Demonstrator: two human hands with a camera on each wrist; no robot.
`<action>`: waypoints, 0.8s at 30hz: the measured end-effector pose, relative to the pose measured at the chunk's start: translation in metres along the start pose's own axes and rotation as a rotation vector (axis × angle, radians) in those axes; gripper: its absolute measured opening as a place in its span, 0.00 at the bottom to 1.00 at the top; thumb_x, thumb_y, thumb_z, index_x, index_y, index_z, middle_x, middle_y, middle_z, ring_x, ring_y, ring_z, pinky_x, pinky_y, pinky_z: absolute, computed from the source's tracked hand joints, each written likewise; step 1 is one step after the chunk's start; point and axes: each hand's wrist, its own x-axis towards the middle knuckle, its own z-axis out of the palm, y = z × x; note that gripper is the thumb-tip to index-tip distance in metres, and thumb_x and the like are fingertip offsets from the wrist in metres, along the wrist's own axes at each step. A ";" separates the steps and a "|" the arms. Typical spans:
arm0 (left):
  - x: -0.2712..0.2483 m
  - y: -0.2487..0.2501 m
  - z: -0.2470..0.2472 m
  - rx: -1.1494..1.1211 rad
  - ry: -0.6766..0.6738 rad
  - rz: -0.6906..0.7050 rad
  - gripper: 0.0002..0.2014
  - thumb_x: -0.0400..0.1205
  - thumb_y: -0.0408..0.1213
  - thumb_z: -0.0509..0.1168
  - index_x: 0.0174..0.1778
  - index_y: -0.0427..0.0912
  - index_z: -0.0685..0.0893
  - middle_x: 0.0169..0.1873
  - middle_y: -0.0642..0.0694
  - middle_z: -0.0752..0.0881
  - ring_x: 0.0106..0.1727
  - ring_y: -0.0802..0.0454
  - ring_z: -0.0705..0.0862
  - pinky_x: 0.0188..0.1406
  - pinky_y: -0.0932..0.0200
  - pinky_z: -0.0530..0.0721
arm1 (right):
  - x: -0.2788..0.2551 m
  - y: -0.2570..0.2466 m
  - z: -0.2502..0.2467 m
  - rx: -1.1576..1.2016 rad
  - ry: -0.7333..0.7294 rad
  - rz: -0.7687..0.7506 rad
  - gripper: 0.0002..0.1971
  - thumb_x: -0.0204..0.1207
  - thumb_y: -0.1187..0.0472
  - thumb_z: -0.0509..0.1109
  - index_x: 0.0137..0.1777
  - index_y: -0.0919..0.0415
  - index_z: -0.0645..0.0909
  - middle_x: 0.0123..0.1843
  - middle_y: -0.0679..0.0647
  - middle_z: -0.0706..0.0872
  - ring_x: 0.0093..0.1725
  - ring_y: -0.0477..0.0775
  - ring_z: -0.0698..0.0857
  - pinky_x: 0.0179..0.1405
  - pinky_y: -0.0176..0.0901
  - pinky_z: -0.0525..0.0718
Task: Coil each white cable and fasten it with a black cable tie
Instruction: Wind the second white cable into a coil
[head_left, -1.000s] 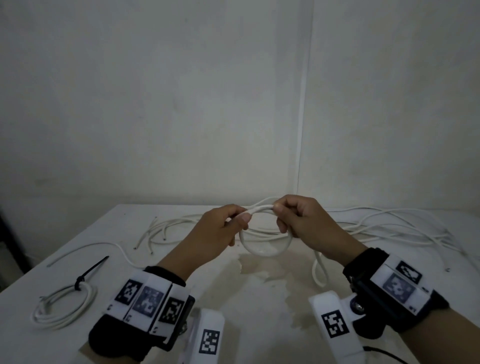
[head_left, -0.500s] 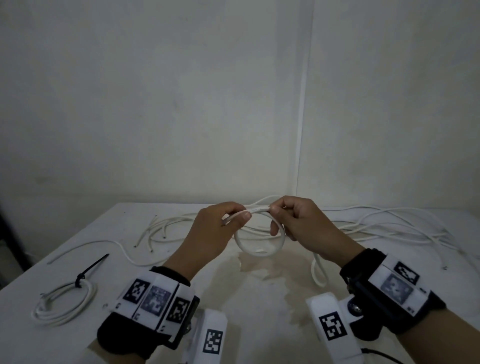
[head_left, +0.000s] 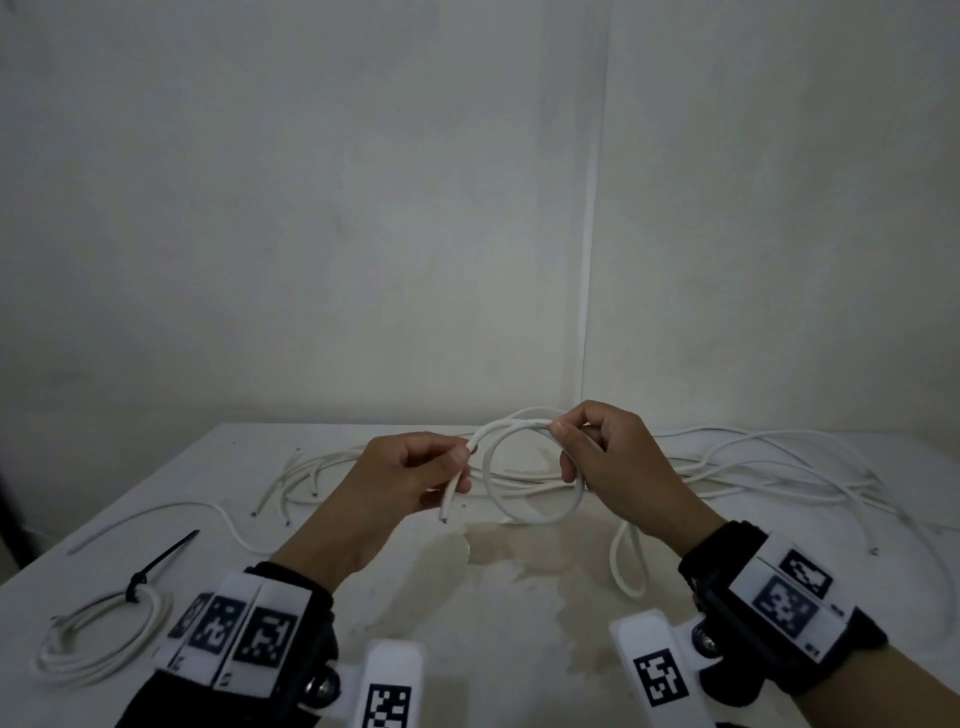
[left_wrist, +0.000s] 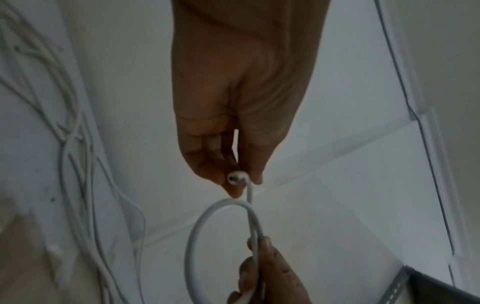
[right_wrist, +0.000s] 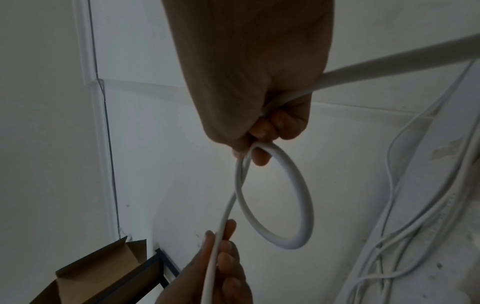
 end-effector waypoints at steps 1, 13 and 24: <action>0.000 -0.001 0.002 -0.028 -0.003 -0.001 0.07 0.79 0.30 0.64 0.39 0.41 0.87 0.28 0.50 0.87 0.32 0.59 0.86 0.35 0.68 0.84 | 0.000 0.000 0.000 0.007 0.007 -0.003 0.12 0.79 0.62 0.64 0.33 0.54 0.77 0.18 0.46 0.80 0.18 0.39 0.71 0.24 0.31 0.70; 0.000 -0.008 0.023 -0.075 -0.008 0.044 0.13 0.67 0.19 0.73 0.36 0.38 0.76 0.30 0.44 0.83 0.29 0.50 0.82 0.34 0.61 0.87 | -0.005 0.004 0.008 0.026 0.075 -0.070 0.13 0.78 0.63 0.66 0.31 0.56 0.77 0.17 0.47 0.77 0.19 0.41 0.74 0.26 0.32 0.73; 0.008 -0.022 0.026 0.444 0.319 0.357 0.12 0.72 0.27 0.73 0.28 0.44 0.79 0.22 0.47 0.80 0.21 0.55 0.80 0.19 0.68 0.78 | -0.010 -0.009 0.016 0.069 -0.046 -0.007 0.12 0.79 0.62 0.65 0.33 0.58 0.75 0.17 0.48 0.78 0.16 0.41 0.71 0.22 0.29 0.69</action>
